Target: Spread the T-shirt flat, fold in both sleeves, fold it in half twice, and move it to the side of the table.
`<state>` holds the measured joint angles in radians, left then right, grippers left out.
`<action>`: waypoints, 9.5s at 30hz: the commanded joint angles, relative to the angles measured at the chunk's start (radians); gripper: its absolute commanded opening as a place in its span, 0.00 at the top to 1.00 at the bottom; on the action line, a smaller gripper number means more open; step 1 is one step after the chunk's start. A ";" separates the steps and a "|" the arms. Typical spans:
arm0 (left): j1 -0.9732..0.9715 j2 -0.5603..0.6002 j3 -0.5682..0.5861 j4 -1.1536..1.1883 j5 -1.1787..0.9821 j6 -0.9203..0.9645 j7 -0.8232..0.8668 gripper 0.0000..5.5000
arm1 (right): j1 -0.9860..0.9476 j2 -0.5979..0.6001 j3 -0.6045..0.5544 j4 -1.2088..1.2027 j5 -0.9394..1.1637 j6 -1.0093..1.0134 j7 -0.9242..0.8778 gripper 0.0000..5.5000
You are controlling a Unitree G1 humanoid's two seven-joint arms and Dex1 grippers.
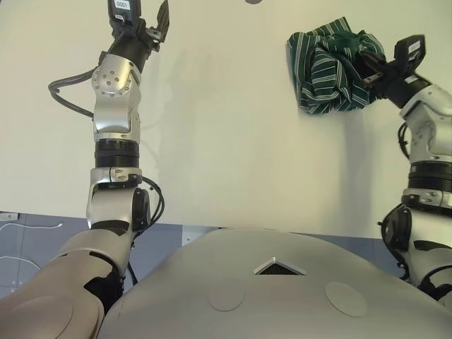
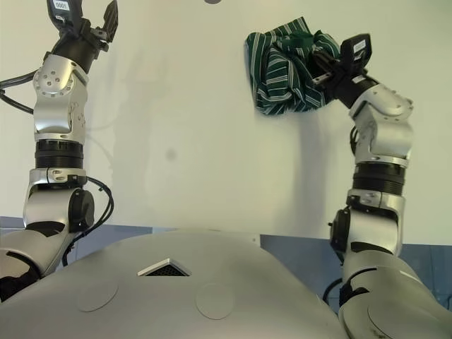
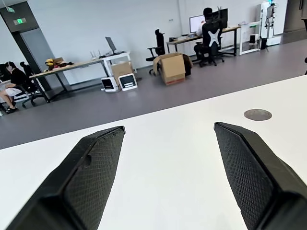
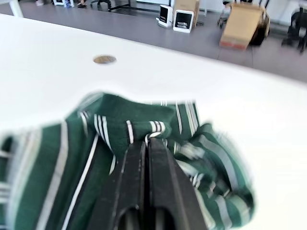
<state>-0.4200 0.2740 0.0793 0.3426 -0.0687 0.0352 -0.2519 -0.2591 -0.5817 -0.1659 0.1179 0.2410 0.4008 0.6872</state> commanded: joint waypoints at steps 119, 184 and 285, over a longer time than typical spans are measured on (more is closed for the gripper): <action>-0.577 0.143 -0.166 0.821 -0.092 -0.048 -0.170 1.00 | -0.989 0.223 0.774 1.057 -0.557 -0.599 -0.332 0.91; 0.540 0.750 -0.605 -0.691 0.241 0.049 -0.915 0.70 | 0.236 -0.229 0.405 -0.343 -0.080 -0.144 0.370 0.73; 0.288 0.273 -0.127 0.067 0.099 0.089 -0.539 0.19 | 0.495 -0.392 0.297 -0.254 -0.333 -0.758 0.296 0.47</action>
<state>-0.1362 0.5649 0.0019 0.3131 -0.0091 0.0813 -0.7966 0.2535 -0.9913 0.1100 -0.1432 -0.0702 -0.3811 0.9880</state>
